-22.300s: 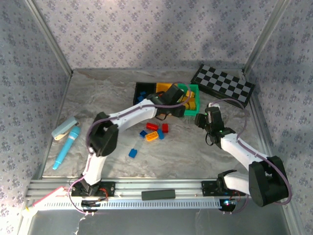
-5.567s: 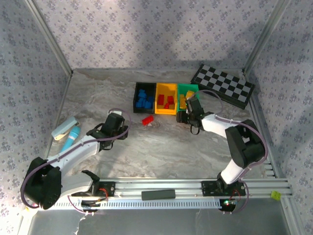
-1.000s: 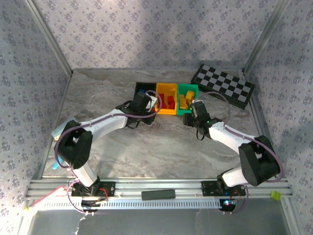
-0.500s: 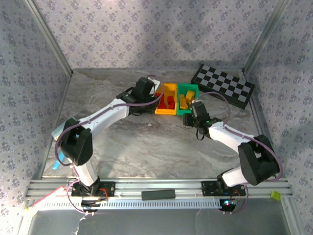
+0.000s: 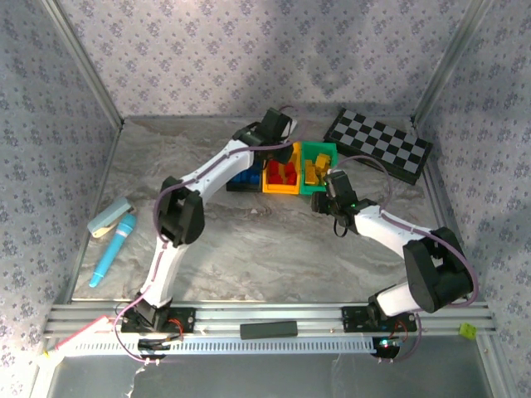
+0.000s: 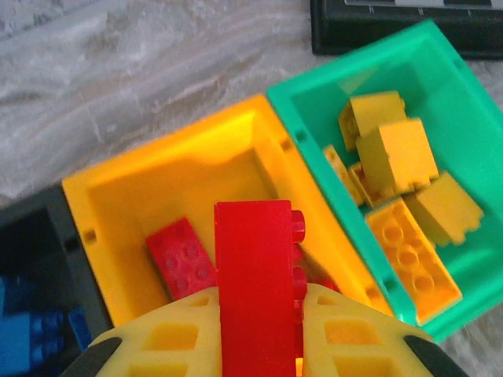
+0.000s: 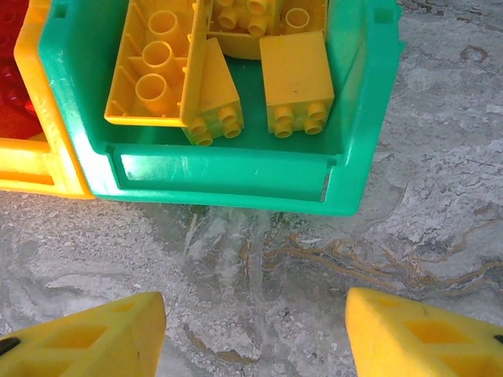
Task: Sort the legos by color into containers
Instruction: Place the lego in the container.
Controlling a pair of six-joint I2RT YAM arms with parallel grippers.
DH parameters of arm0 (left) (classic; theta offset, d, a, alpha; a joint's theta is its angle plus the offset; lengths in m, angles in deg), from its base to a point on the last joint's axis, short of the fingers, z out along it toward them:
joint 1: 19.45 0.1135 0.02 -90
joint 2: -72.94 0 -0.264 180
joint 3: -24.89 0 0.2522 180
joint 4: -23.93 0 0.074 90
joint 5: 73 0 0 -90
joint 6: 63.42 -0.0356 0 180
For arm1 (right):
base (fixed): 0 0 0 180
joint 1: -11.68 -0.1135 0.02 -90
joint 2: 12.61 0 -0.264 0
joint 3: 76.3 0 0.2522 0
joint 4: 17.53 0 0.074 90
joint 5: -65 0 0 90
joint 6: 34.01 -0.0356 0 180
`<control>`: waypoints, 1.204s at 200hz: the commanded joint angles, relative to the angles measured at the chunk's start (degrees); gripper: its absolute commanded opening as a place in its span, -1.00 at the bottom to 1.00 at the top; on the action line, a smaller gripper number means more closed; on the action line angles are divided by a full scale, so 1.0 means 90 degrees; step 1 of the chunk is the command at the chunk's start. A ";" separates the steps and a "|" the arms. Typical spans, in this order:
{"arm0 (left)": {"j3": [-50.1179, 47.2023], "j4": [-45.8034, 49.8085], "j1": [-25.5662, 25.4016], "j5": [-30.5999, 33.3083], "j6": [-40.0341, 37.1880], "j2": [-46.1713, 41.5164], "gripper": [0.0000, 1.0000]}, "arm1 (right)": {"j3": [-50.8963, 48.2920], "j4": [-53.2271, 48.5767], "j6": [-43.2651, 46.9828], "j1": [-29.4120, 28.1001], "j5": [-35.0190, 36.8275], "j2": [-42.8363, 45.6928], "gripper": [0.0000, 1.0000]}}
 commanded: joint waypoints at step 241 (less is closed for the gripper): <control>-0.0981 -0.0859 -0.0144 0.0463 0.0474 -0.0951 0.01 | -0.0013 0.0093 -0.0161 0.0239 -0.0076 0.0219 0.27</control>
